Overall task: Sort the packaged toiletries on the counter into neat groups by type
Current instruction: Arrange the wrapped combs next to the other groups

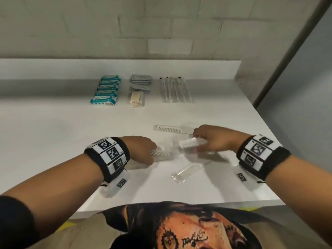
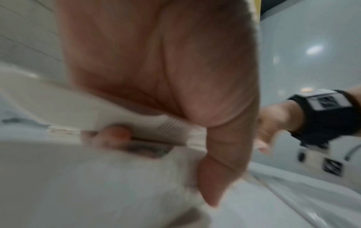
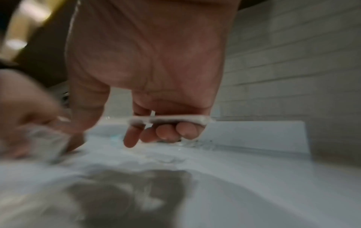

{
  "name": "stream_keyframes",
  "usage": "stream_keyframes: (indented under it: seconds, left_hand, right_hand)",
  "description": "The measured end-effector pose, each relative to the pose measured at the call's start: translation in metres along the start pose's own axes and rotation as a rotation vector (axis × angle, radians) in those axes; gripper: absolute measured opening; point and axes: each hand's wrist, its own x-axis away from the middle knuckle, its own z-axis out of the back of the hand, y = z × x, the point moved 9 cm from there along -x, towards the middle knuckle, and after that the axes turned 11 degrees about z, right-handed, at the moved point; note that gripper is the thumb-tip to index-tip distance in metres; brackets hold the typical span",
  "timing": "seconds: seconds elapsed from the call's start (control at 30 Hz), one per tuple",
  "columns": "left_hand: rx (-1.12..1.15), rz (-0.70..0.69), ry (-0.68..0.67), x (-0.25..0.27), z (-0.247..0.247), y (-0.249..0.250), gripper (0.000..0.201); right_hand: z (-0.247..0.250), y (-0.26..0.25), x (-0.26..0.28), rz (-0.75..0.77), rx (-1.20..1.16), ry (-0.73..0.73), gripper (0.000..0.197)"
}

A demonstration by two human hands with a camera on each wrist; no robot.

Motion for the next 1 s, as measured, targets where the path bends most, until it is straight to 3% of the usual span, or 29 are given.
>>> stream_keyframes:
  seconds: [0.1,0.2,0.33,0.43,0.57,0.7,0.8,0.93,1.0]
  left_hand:
    - [0.08,-0.013,0.146,-0.012,0.039,0.004,0.025]
    - [0.217,-0.016,0.287,-0.037,0.078,0.019,0.027]
    - [0.123,0.058,0.235,-0.072,0.07,0.036,0.054]
    - [0.129,0.108,0.244,-0.08,0.063,0.037,0.07]
    - [0.214,0.157,0.17,-0.08,0.056,0.036,0.057]
    - [0.232,0.159,0.162,-0.078,0.05,0.042,0.043]
    - [0.398,0.151,0.215,-0.079,0.056,0.044,0.04]
    - [0.877,0.094,0.324,-0.085,0.082,0.052,0.041]
    - [1.139,0.016,0.33,-0.09,0.096,0.065,0.041]
  right_hand:
    - [-0.036,-0.011,0.008,0.019,0.265,-0.163,0.053]
    - [-0.045,-0.01,0.002,0.016,0.337,-0.119,0.047]
    - [-0.049,0.003,0.008,-0.112,0.166,-0.076,0.036]
    - [-0.053,0.004,0.014,-0.114,0.145,-0.084,0.027]
    - [-0.052,0.01,0.023,-0.127,0.065,-0.033,0.022]
    - [-0.038,0.037,0.037,-0.232,-0.125,0.023,0.029]
    - [-0.006,0.075,0.043,-0.362,-0.228,0.179,0.036]
    - [0.029,0.125,0.041,-0.493,-0.264,0.373,0.048]
    - [0.044,0.135,0.032,-0.466,-0.321,0.498,0.048]
